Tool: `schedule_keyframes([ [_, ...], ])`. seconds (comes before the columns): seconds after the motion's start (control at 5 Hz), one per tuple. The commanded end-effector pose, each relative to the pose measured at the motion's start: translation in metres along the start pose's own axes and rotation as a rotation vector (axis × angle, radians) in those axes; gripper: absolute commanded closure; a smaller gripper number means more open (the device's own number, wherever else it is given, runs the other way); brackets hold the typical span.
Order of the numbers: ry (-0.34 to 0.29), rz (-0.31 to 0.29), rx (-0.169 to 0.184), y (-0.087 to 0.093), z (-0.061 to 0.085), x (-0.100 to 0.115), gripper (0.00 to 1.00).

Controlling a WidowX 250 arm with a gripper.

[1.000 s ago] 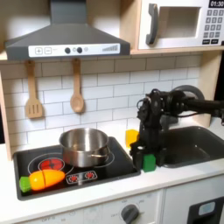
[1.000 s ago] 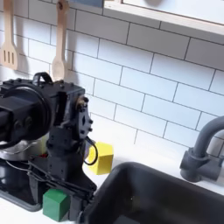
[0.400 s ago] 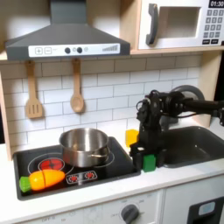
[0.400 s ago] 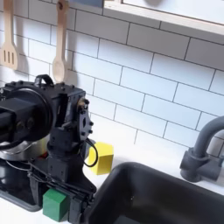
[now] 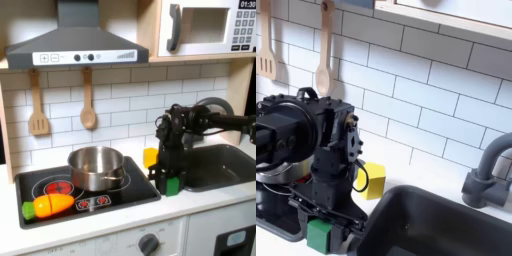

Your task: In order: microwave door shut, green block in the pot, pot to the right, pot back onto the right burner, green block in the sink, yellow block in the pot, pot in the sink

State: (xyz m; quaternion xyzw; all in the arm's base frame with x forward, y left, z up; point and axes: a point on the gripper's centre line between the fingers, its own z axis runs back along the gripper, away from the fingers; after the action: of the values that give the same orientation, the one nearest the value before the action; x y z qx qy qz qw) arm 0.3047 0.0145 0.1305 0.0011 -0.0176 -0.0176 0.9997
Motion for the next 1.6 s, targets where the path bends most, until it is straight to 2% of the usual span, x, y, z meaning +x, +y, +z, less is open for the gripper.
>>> schedule_keyframes([
  [0.0,-0.015,-0.002,-0.009,-0.003,0.007,0.0,1.0],
  [0.6,-0.072,0.002,-0.006,0.001,0.036,0.009,1.0],
  [1.0,-0.122,0.031,0.024,0.012,0.053,0.015,1.0],
  [1.4,-0.178,0.099,0.06,0.04,0.074,0.024,1.0],
])
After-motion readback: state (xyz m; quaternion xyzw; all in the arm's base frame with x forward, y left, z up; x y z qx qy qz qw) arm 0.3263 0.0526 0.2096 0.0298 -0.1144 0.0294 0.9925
